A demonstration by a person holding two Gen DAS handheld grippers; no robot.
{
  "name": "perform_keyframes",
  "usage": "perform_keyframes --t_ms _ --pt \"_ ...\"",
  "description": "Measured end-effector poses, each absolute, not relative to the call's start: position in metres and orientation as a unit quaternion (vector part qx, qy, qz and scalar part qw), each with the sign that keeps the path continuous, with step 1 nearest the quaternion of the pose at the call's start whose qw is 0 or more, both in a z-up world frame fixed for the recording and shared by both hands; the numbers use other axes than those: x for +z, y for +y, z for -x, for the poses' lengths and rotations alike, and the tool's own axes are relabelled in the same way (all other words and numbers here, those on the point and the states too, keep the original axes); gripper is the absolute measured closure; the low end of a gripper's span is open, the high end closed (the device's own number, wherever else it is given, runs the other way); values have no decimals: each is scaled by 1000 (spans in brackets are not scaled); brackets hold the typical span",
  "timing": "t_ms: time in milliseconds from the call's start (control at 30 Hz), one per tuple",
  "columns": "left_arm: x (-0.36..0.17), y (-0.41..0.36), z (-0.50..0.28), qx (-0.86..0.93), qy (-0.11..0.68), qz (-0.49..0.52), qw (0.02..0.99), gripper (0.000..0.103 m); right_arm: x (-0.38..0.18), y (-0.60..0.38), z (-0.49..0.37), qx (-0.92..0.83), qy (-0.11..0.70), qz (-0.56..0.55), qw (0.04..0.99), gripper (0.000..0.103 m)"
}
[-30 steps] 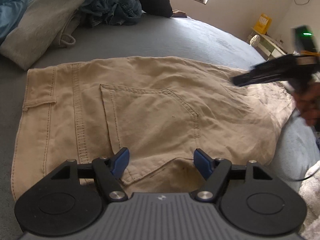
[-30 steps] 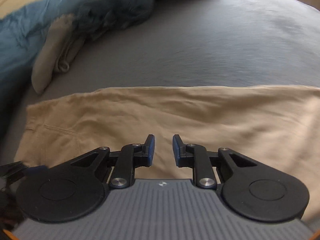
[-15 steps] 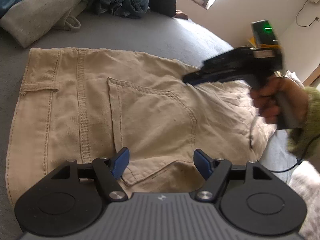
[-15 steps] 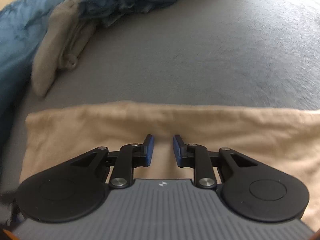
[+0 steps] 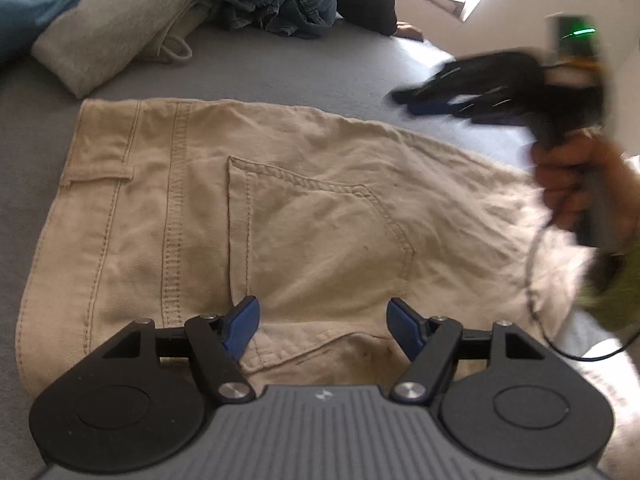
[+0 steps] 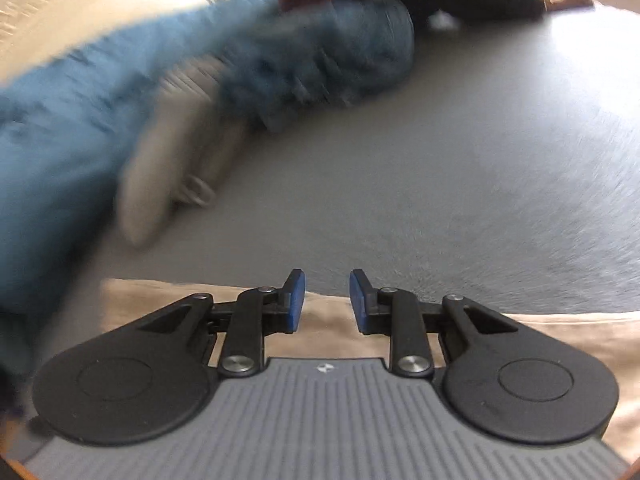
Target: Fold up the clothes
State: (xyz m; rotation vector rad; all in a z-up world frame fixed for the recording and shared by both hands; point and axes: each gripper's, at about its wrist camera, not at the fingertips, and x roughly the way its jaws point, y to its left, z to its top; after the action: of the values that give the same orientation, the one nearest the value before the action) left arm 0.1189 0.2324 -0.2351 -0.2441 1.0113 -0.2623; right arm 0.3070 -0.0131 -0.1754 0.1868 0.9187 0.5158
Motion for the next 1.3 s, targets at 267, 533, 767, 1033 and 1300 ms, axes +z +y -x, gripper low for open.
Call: perform_keyframes --t_ms 267,533,767,1033,1300 --pt "-209 198 -102 -79 435 28 897 31 -117 -153 -212 236 363 -166 886 75" --pt "-208 139 -104 -66 453 4 889 30 -170 -194 -159 190 449 -211 847 75" --pt "-237 130 -109 -28 472 5 881 29 -203 -177 -145 129 481 -107 860 73" --pt "-227 139 -103 -21 442 16 897 28 -218 -157 -158 90 471 -38 877 68" --pt "-211 162 -93 24 392 46 918 22 -202 -166 -153 89 418 -104 898 58"
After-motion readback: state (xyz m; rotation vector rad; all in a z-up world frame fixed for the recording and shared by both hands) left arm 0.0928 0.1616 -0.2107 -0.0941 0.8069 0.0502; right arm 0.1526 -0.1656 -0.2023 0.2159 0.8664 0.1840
